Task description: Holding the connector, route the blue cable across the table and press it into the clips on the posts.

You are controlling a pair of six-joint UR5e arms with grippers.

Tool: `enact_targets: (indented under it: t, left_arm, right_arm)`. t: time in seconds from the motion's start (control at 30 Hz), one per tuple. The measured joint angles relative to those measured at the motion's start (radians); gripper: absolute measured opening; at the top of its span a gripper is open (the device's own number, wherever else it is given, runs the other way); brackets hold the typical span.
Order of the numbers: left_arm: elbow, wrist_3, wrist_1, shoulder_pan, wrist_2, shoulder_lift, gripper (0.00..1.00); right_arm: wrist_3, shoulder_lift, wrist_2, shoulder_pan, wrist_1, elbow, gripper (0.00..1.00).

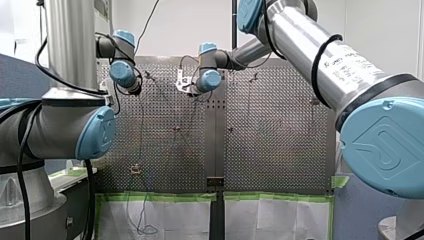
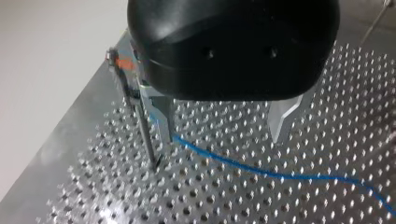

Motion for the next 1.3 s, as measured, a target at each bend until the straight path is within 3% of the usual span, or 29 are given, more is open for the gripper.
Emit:
enact_targets:
  t: [0.2, 0.4, 0.57, 0.87, 1.3]
  left_arm:
    - [-0.007, -0.017, -0.012, -0.018, 0.044, 0.034, 0.99]
    - [-0.005, 0.025, -0.017, -0.036, 0.050, 0.061, 0.99]
    - [0.012, 0.067, 0.003, -0.060, 0.046, 0.042, 0.99]
    - [0.091, 0.151, 0.074, -0.140, -0.024, -0.025, 0.99]
    - [0.207, 0.267, 0.107, -0.256, -0.140, -0.140, 0.99]
  right_arm:
    - [0.000, 0.000, 0.014, -0.008, 0.009, 0.004, 0.00]
    - [-0.002, -0.001, 0.016, -0.019, 0.010, 0.004, 0.00]
    - [-0.005, 0.000, 0.015, -0.024, 0.009, 0.004, 0.00]
    - [-0.006, 0.000, 0.013, -0.027, 0.009, 0.005, 0.00]
    - [-0.006, 0.000, 0.011, -0.036, 0.010, 0.005, 0.00]
